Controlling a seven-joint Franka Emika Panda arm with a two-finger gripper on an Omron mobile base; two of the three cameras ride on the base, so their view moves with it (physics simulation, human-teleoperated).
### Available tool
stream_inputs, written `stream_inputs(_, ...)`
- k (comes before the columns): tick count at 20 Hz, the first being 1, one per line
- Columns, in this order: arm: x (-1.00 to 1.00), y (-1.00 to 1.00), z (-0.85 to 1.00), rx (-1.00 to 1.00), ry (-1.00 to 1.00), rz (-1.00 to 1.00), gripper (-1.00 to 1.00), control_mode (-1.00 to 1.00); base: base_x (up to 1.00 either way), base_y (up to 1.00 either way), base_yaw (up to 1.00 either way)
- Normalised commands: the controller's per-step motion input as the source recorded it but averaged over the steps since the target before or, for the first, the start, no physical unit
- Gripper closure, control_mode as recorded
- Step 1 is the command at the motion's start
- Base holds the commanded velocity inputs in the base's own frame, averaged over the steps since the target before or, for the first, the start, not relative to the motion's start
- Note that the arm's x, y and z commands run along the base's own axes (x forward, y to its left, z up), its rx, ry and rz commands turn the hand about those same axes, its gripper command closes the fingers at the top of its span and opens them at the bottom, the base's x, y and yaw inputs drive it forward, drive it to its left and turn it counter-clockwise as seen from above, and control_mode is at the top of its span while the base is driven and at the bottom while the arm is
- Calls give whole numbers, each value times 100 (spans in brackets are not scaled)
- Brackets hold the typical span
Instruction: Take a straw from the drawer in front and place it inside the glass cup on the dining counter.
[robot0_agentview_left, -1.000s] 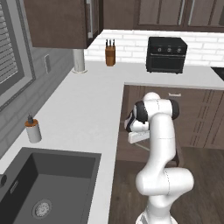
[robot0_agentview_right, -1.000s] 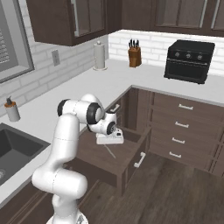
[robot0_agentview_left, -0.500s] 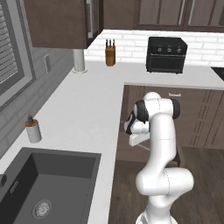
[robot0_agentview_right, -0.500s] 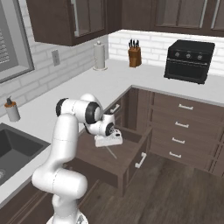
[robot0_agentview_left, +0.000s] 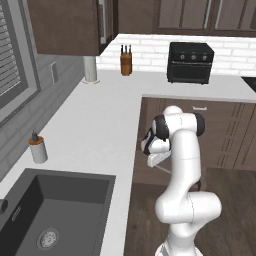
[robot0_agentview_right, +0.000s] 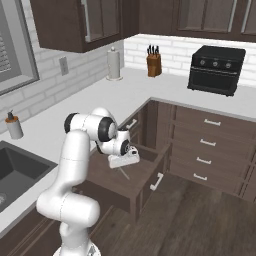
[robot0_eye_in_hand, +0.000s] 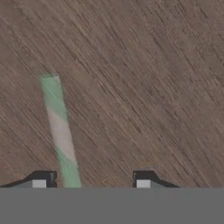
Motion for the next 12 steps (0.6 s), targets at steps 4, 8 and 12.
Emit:
stream_inputs(4, -1, 0, -58, 0, 0, 9, -100, -100, 0, 0, 0)
stream_inputs(8, -13, 0, -61, 0, 0, 7, -100, -100, 0, 0, 0)
stream_inputs(12, -15, 0, -65, 0, 0, 4, 100, -100, 0, 0, 0)
